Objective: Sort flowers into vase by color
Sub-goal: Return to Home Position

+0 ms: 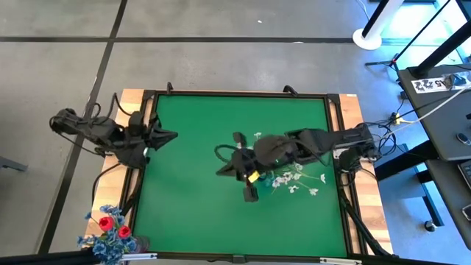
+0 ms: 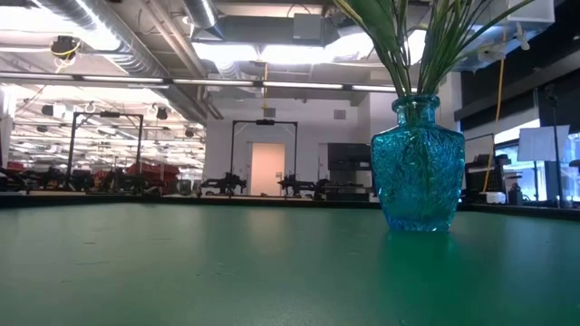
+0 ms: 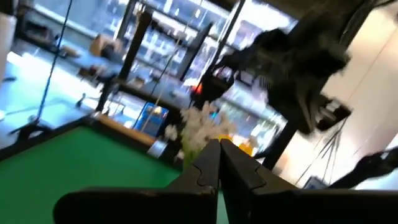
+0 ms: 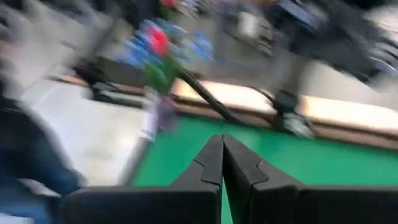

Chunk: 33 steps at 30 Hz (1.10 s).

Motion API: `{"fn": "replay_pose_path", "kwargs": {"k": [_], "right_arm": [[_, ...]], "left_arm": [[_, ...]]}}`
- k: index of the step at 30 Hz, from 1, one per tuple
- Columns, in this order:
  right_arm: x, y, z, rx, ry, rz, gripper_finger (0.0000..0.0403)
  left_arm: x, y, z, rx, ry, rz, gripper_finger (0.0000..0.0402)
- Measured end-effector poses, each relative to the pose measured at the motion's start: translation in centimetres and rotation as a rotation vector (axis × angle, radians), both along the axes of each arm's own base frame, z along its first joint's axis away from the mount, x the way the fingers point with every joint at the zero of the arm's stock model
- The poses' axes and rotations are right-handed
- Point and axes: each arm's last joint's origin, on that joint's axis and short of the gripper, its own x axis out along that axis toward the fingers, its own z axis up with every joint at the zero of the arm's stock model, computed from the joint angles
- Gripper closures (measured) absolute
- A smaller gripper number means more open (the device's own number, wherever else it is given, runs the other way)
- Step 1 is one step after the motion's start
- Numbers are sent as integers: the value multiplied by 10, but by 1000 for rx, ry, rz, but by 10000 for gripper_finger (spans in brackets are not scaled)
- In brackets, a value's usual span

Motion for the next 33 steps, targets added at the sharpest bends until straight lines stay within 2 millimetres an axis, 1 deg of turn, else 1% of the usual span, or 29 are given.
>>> {"fn": "replay_pose_path", "kwargs": {"k": [2, 5, 8, 10, 15, 18, 22, 25, 30, 33], "right_arm": [[9, -8, -2, 71, -36, 111, 395], [24, -25, -11, 150, -92, 235, 395], [34, -38, -23, 168, -94, 253, 395], [36, -44, -25, 168, -102, 242, 395], [27, -55, -22, 170, -118, 227, 395], [18, -66, -24, 193, -136, 221, 395], [4, -82, -28, 242, -204, 242, 395], [-8, -93, -32, 258, -255, 224, 395], [-29, -117, -41, 361, -318, 221, 395], [-34, -131, -45, 435, -358, 246, 395]], "left_arm": [[5, 1, -7, -3, -53, -14, 396], [13, 0, -26, -1, -113, -66, 396], [16, 3, -44, -12, -151, -77, 396], [14, 6, -52, -25, -154, -62, 396], [-2, 12, -62, -35, -205, -85, 396], [-13, 16, -64, -32, -244, -97, 396], [-22, 18, -71, -19, -194, -133, 396], [-29, 20, -73, -11, -181, -135, 396], [-43, 22, -76, -7, -193, -128, 396], [-49, 23, -78, -7, -188, -127, 396]]}}
